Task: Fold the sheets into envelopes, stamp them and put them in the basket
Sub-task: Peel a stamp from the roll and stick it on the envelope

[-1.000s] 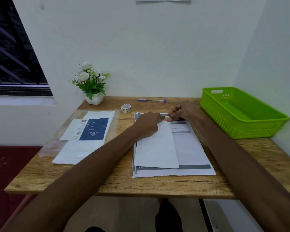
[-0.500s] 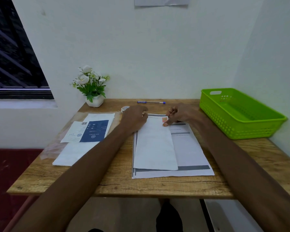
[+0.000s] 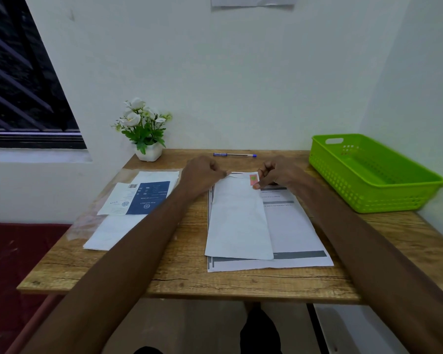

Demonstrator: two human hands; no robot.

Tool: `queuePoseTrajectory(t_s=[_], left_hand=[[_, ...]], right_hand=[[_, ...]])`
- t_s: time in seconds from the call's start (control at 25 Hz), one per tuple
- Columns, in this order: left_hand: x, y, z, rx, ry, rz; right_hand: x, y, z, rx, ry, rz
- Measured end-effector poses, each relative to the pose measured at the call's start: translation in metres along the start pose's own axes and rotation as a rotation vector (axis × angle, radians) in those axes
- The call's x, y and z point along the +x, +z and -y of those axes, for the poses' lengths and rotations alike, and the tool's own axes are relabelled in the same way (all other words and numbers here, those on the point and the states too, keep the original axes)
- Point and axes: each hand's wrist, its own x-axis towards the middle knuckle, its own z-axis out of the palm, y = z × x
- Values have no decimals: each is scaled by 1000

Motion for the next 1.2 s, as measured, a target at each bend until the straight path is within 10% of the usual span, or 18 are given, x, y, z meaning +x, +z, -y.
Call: queuePoseTrajectory(t_s=[0.8, 1.2], left_hand=[[8, -6, 5, -758, -171, 465], [9, -8, -7, -995, -178, 234]], right_hand=[[-4, -16, 9, 525, 28, -324], [-54, -10, 27, 448, 62, -107]])
